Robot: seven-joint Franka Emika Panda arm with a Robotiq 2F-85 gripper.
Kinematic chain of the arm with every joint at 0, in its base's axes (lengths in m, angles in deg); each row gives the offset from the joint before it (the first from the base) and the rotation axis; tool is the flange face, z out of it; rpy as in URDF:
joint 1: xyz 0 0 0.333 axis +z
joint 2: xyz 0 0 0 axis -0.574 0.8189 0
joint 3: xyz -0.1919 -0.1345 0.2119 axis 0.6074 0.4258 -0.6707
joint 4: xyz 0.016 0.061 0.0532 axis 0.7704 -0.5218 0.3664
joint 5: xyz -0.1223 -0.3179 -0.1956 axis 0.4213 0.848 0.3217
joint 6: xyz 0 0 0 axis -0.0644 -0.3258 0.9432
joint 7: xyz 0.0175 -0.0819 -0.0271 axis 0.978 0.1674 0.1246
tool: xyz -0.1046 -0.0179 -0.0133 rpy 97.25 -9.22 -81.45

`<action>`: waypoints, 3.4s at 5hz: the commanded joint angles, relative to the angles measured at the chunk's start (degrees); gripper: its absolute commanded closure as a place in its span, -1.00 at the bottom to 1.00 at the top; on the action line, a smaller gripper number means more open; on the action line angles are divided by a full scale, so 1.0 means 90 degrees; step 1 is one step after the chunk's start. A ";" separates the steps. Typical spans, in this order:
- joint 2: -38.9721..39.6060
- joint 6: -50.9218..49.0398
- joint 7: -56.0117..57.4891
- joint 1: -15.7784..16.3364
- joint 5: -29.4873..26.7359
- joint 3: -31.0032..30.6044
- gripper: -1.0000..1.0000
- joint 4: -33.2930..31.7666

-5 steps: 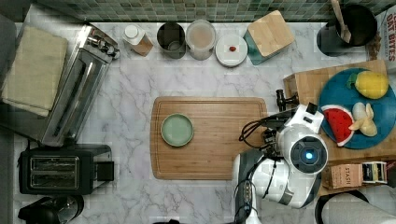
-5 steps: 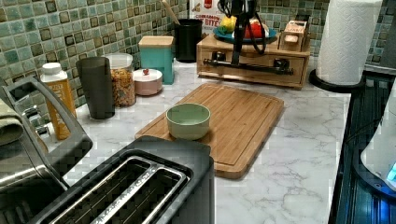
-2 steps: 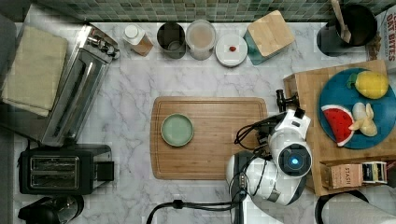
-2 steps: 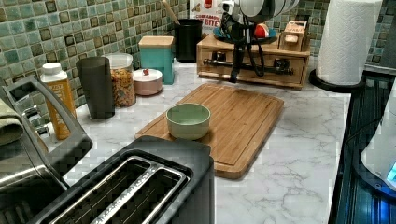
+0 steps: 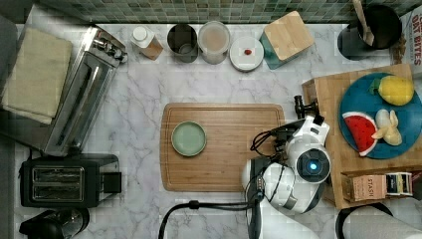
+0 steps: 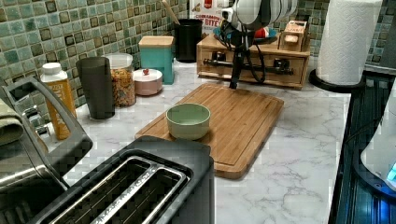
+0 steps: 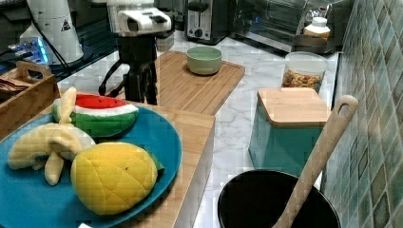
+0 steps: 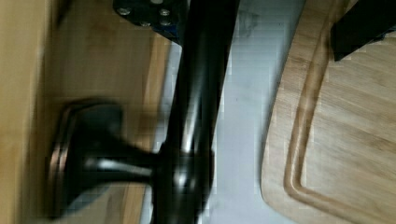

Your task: Open the drawer.

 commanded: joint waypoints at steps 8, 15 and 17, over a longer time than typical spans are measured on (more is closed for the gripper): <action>-0.1644 -0.0691 -0.2967 0.2278 -0.0713 -0.1313 -1.00 -0.1820; -0.1910 -0.1110 -0.4004 0.2513 -0.0486 -0.1385 -1.00 -0.1626; -0.1910 -0.1107 -0.4005 0.2514 -0.0485 -0.1383 -1.00 -0.1625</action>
